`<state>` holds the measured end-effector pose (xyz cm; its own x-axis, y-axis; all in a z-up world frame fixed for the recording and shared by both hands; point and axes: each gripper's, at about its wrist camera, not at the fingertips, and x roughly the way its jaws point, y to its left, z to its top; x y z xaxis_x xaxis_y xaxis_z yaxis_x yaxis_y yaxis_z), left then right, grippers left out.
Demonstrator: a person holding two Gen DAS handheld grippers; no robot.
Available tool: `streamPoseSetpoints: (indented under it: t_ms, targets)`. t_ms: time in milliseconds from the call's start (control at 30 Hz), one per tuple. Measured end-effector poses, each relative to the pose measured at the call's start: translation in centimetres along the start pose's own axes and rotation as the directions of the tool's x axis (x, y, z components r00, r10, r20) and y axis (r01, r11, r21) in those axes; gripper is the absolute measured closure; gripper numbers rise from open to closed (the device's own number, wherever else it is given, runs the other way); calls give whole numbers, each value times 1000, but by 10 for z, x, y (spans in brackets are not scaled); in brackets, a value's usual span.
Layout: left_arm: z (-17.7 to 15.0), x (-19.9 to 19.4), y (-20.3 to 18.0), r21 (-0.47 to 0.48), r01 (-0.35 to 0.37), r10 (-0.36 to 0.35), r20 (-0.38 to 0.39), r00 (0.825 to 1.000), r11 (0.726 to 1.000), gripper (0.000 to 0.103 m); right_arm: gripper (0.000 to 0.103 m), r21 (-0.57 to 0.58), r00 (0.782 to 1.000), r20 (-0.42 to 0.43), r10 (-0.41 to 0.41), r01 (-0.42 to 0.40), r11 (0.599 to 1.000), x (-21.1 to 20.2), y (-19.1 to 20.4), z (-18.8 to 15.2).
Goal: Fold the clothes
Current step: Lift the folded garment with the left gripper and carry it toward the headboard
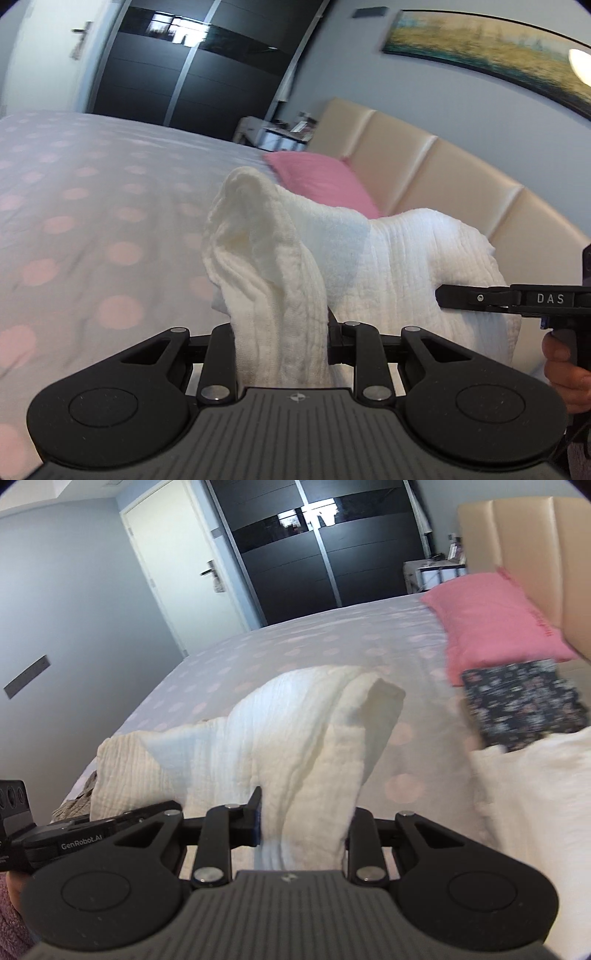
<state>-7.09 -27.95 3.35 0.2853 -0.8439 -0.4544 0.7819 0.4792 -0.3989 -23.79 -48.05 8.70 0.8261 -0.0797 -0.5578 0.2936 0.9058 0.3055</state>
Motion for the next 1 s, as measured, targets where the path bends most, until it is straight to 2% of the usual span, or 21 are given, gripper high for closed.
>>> streamPoseSetpoints:
  t_ms: [200, 400, 500, 667, 800, 867, 1000]
  targets:
    - [9, 59, -78, 48, 130, -128, -35, 991, 990, 80, 75, 8, 992, -6, -126, 126, 992, -61, -71, 27]
    - [8, 120, -145, 33, 256, -252, -107, 962, 966, 80, 75, -29, 963, -55, -262, 261, 965, -107, -135, 53]
    - [7, 147, -169, 41, 293, -286, -133, 949, 955, 80, 74, -34, 950, -76, -303, 302, 953, -121, -169, 61]
    - [-8, 197, -195, 28, 303, -290, -219, 932, 953, 80, 74, -29, 926, -151, -347, 346, 938, -103, -234, 57]
    - [-28, 240, -193, -18, 286, -280, -285, 917, 958, 80, 74, 16, 911, -225, -345, 357, 934, -72, -287, 42]
    - [-36, 255, -189, -27, 269, -264, -306, 915, 963, 80, 74, 41, 910, -251, -331, 351, 935, -53, -308, 35]
    - [-47, 281, -183, -31, 214, -212, -339, 917, 976, 80, 74, 62, 922, -266, -282, 308, 949, -22, -331, 26]
